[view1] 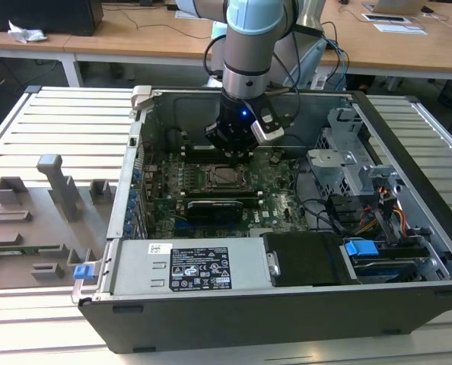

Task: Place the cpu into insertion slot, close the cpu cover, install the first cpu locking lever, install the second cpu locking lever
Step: 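Install the first cpu locking lever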

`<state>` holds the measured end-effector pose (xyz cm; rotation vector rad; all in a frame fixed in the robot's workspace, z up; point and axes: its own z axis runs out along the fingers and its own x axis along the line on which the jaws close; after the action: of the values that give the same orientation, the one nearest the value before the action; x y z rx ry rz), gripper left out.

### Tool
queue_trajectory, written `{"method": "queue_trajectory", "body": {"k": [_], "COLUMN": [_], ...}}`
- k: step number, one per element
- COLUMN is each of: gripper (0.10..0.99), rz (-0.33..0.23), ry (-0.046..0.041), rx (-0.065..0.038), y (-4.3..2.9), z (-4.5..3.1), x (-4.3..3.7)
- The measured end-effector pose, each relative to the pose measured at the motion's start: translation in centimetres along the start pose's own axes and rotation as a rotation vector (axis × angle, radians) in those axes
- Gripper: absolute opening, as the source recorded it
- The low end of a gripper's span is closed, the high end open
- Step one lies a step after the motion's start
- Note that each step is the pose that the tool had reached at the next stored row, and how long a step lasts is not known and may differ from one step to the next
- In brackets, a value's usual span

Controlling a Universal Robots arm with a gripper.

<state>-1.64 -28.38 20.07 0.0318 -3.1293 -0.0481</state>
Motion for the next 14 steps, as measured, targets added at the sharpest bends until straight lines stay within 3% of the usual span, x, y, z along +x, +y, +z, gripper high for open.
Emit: {"method": "queue_trajectory", "body": {"k": [4, 7, 11, 14], "gripper": [0.106, 0.106, 0.106, 0.106], "rz": [0.000, 0.000, 0.000, 0.000], "ry": [-0.0007, -0.0008, -0.0009, -0.0009], "rx": [-0.001, -0.001, -0.001, -0.001], "y": [-0.02, -1.24, -4.44, -5.06], "z": [-1.05, -1.10, -1.18, -1.48], "x": [0.02, 0.14, 0.26, 0.29]}}
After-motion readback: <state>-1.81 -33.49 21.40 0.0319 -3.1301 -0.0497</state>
